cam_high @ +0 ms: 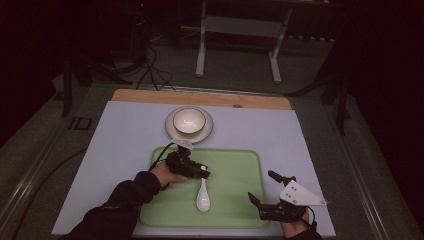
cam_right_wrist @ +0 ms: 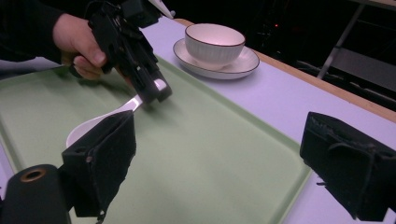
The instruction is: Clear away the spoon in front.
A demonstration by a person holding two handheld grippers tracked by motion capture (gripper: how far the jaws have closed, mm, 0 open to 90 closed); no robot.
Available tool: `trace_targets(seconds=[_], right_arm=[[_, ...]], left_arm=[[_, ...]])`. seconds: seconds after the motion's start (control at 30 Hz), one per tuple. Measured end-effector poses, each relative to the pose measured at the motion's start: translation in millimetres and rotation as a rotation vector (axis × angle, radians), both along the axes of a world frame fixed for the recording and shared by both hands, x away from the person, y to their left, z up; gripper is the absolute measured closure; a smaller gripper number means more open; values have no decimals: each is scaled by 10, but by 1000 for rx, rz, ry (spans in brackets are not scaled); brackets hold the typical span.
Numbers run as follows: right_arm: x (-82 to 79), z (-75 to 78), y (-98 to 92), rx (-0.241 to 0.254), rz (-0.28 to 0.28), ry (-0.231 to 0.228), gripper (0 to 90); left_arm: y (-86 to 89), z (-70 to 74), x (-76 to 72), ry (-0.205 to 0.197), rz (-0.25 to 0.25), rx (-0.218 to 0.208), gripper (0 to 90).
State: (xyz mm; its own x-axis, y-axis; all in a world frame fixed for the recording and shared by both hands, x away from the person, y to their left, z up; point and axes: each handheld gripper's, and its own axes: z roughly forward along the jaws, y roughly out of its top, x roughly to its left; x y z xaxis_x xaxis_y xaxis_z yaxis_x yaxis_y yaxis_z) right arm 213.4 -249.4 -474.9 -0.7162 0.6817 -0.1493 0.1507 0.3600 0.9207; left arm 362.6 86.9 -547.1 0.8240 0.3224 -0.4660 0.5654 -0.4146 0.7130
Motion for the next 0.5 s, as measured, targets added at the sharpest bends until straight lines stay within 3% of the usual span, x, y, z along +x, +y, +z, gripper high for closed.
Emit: trace_targets(seconds=[0.27,0.5], right_arm=[[1,0,1,1,5,3,107],[1,-2,7,0,9,5,107]], left_arm=[[-33,-73,2,-36,59,27,550],[-7,-84,22,-59,148,60,526]])
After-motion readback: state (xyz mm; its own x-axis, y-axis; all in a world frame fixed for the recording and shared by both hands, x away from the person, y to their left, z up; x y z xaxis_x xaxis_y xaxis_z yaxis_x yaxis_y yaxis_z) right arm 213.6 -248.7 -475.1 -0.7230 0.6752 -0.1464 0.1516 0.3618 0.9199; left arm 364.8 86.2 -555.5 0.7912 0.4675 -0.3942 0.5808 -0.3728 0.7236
